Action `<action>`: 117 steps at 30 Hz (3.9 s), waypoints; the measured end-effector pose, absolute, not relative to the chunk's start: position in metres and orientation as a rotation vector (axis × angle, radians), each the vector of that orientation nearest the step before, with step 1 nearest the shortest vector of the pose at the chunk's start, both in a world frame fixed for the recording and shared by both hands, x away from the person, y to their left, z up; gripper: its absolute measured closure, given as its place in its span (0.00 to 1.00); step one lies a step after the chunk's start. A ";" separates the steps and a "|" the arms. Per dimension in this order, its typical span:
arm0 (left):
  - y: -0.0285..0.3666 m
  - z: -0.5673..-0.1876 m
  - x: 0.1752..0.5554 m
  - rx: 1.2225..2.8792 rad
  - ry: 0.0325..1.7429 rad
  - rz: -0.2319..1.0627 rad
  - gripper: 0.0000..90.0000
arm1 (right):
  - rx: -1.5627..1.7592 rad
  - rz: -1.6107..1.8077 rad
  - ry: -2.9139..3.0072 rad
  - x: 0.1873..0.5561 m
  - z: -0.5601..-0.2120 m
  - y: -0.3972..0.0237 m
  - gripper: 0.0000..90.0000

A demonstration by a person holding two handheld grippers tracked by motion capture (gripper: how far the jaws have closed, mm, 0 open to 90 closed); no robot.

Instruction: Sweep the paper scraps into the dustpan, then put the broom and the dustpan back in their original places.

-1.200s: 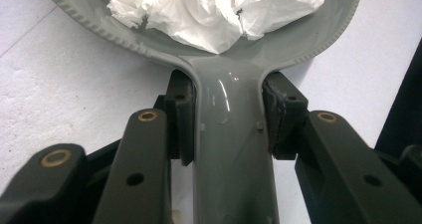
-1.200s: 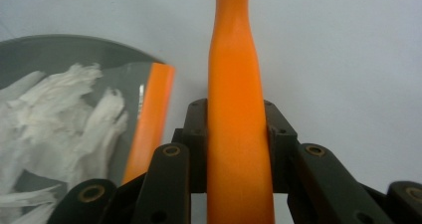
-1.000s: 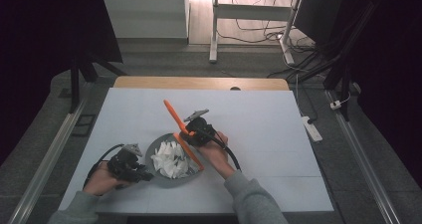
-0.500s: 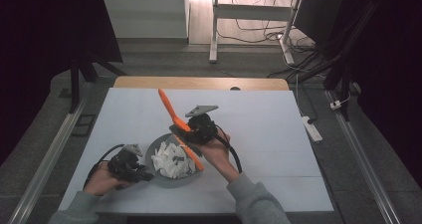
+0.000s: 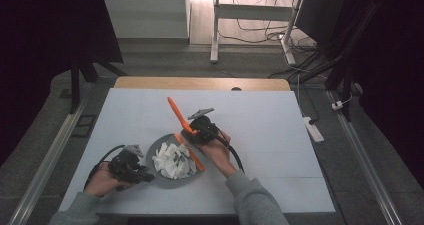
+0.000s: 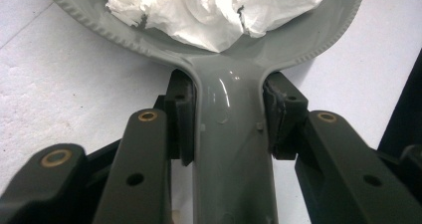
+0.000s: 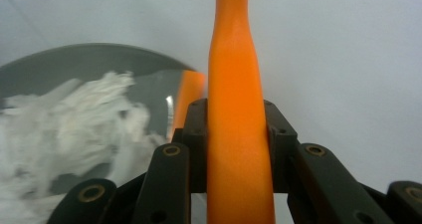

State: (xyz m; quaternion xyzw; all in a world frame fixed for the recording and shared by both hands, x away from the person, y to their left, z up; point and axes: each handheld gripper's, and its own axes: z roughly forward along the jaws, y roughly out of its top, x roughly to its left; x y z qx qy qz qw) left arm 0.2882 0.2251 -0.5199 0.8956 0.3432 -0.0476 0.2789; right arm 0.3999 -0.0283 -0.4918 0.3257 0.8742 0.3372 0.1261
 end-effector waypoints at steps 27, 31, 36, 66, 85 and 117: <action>0.228 -0.524 0.282 2.353 0.891 -0.074 0.69 | 0.892 1.250 2.511 0.369 -0.449 -0.053 0.79; 0.228 -0.525 0.282 2.350 0.895 -0.063 0.69 | 0.912 1.267 2.491 0.370 -0.451 -0.062 0.79; 0.228 -0.525 0.281 2.346 0.897 -0.070 0.69 | 0.960 1.258 2.459 0.376 -0.454 -0.072 0.79; 0.233 -0.519 0.273 2.236 0.894 0.025 0.69 | 0.829 1.307 2.476 0.360 -0.443 -0.041 0.79; 0.234 -0.511 0.249 2.075 1.129 0.104 0.69 | 0.971 1.463 2.346 0.354 -0.430 -0.149 0.79; 0.231 -0.532 0.246 1.707 1.779 0.245 0.68 | 1.407 1.260 2.507 0.356 -0.501 -0.246 0.76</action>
